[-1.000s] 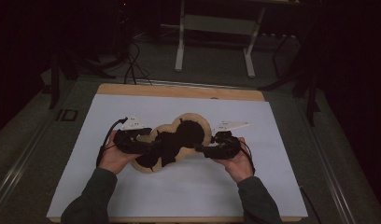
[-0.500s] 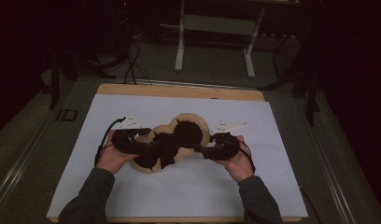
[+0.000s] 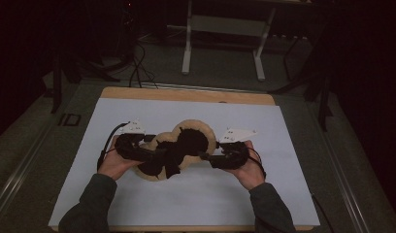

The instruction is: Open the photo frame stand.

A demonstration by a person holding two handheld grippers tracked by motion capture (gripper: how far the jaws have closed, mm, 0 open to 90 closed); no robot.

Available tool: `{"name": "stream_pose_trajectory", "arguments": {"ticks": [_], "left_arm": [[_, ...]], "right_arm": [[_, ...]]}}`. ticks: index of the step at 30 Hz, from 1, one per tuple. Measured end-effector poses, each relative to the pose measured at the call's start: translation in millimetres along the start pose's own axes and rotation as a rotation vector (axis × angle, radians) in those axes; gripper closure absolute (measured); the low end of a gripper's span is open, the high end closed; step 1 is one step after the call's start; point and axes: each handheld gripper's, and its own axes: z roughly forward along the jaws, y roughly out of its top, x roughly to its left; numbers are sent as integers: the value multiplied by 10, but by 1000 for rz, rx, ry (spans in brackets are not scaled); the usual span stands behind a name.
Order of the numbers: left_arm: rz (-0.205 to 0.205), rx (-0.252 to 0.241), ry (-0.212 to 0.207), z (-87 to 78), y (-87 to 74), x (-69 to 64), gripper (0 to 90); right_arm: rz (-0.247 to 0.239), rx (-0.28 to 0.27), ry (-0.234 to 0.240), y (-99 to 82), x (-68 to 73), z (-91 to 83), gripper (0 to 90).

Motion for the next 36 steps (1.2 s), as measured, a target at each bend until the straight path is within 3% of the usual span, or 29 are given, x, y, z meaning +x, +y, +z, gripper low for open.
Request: {"name": "stream_pose_trajectory", "arguments": {"ticks": [3,4,8,13,19,30,36], "left_arm": [[-1,-6,-33,-15,-6,-2,339],[4,-4,-49,-23,-9,-2,386],[22,7,-45,-37,-18,-27,426],[49,2,-51,-62,-31,-57,521],[87,4,-57,-91,-38,-98,584],[160,16,-69,-138,-44,-187,653],[177,18,-66,-130,-39,-216,663]], "right_arm": [[-27,-3,9,10,17,-9,497],[-31,0,9,15,19,-11,497],[-39,12,5,24,19,-9,495],[12,53,-21,-13,-43,15,483],[81,45,-12,-85,-123,26,465],[132,61,-13,-125,-177,77,402],[145,72,-15,-142,-194,93,384]]}}
